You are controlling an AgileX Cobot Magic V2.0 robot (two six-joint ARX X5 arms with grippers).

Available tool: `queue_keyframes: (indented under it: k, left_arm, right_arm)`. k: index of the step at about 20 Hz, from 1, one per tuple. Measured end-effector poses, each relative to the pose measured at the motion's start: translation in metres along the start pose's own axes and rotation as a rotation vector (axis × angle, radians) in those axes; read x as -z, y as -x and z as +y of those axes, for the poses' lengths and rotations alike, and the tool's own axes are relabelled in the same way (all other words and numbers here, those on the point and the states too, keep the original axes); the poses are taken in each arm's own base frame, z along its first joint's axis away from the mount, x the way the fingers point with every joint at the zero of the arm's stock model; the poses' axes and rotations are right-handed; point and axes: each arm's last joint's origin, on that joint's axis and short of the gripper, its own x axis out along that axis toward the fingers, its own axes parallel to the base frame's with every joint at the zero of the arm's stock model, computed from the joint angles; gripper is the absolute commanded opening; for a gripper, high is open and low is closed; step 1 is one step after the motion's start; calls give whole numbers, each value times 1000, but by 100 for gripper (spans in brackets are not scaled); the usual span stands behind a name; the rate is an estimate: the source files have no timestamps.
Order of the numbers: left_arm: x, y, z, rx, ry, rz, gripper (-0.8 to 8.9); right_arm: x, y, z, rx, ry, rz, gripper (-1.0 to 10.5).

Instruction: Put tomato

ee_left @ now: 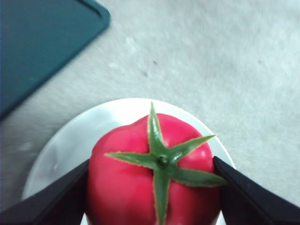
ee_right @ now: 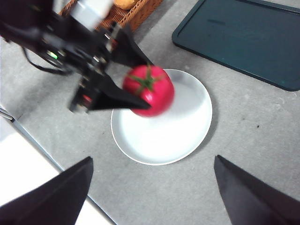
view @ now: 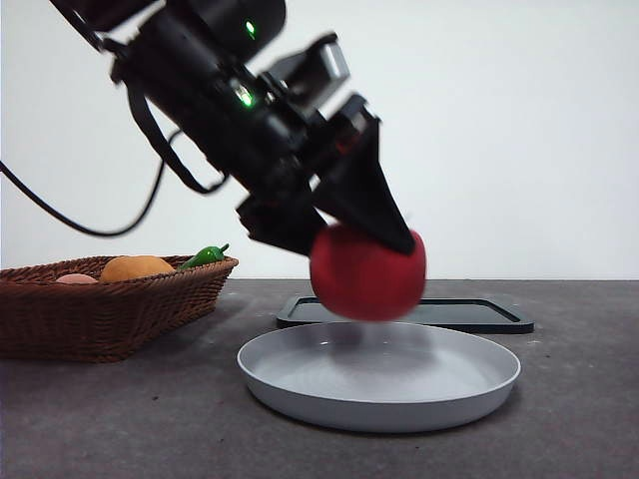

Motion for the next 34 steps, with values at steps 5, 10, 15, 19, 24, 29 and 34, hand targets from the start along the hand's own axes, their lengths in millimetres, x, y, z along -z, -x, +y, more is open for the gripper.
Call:
queue_keyframes:
  k: [5, 10, 15, 19, 24, 29, 34]
  left_arm:
    - [13, -22, 4, 12, 9, 52, 303]
    - [15, -26, 5, 8, -3, 57, 317]
    - [16, -26, 5, 8, -2, 61, 462]
    - [16, -26, 5, 9, -2, 61, 469]
    - [16, -26, 5, 8, 15, 61, 469]
    - [-1, -1, 1, -9, -6, -15, 469]
    - [-13, 29, 1, -38, -6, -64, 468]
  right_arm:
    - [0, 0, 0, 0, 0, 0, 411]
    - [0, 0, 0, 0, 0, 0, 411]
    - [0, 0, 0, 0, 0, 0, 411]
    - [0, 0, 0, 0, 0, 0, 411]
    - [0, 0, 0, 0, 0, 0, 411]
    - [0, 0, 0, 0, 0, 0, 411]
    - [0, 0, 0, 0, 0, 0, 411]
